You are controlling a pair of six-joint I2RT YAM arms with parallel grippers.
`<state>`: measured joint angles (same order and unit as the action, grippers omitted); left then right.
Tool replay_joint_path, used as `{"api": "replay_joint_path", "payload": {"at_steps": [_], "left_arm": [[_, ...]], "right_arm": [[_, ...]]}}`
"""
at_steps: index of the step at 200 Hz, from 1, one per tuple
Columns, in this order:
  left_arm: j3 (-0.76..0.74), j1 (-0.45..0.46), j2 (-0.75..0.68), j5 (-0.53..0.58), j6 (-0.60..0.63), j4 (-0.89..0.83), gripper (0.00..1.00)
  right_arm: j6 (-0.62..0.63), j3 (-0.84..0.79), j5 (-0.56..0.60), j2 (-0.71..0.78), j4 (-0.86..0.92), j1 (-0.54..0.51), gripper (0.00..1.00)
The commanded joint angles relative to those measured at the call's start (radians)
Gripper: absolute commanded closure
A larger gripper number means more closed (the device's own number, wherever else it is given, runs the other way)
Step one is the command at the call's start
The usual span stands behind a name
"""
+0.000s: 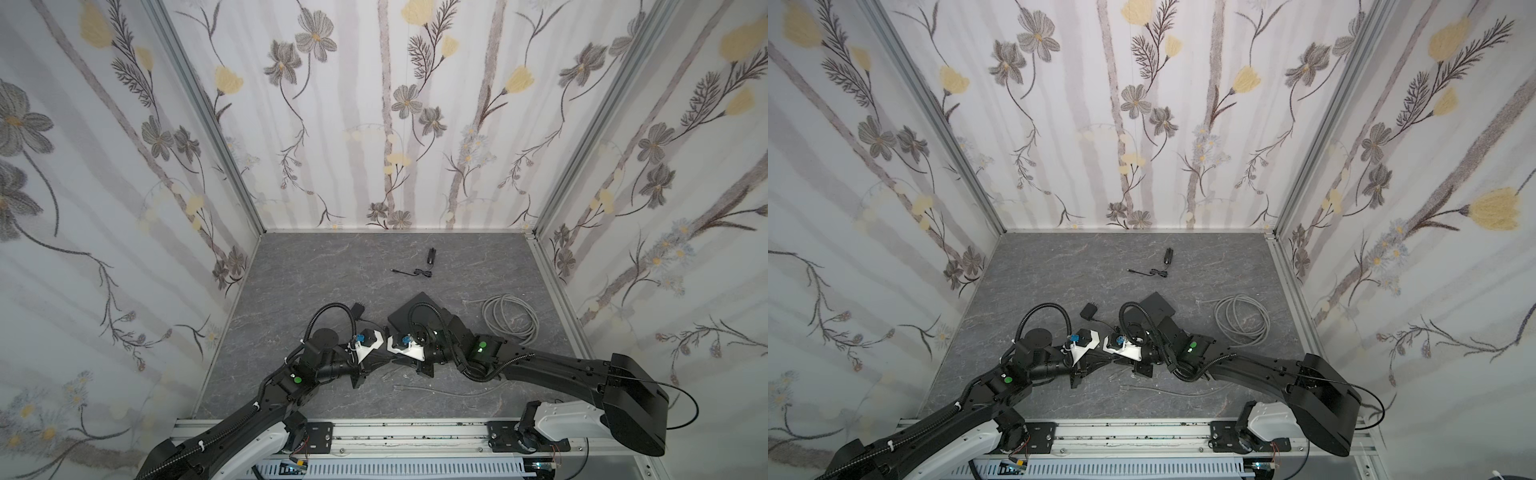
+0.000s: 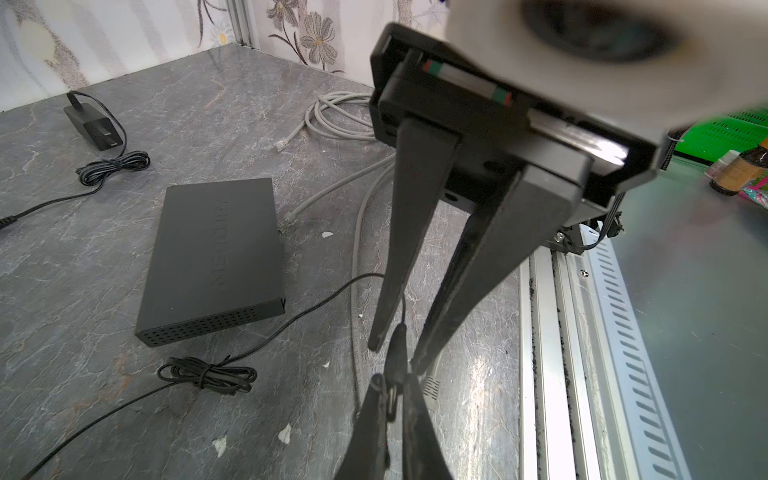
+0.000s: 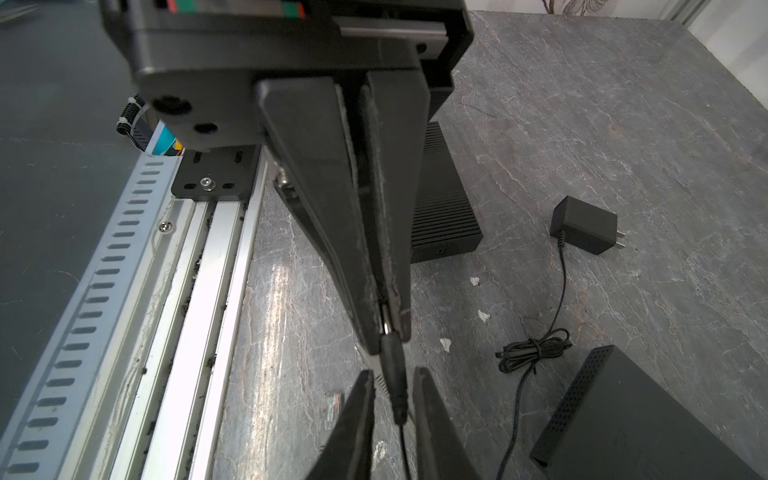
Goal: Insert the plug into the switch port
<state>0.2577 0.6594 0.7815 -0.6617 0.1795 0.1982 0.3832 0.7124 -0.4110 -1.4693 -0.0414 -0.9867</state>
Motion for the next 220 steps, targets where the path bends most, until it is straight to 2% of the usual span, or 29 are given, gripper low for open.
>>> {"api": "replay_joint_path", "payload": {"at_steps": [1,191,209,220], "left_arm": [[0.000,-0.001,-0.004,-0.007,0.009,0.028,1.00],[0.000,0.000,-0.001,-0.009,0.008,0.028,1.00],[0.000,-0.001,-0.001,-0.006,0.007,0.029,1.00],[0.000,0.000,-0.002,-0.004,0.005,0.029,1.00]], "right_arm": [[-0.001,-0.006,0.010,0.006,-0.025,0.000,0.80],[-0.018,-0.020,0.010,0.019,-0.049,-0.002,0.84],[-0.020,-0.020,0.009,0.017,-0.048,-0.001,0.89],[-0.020,-0.020,0.009,0.015,-0.049,-0.001,0.98]]}}
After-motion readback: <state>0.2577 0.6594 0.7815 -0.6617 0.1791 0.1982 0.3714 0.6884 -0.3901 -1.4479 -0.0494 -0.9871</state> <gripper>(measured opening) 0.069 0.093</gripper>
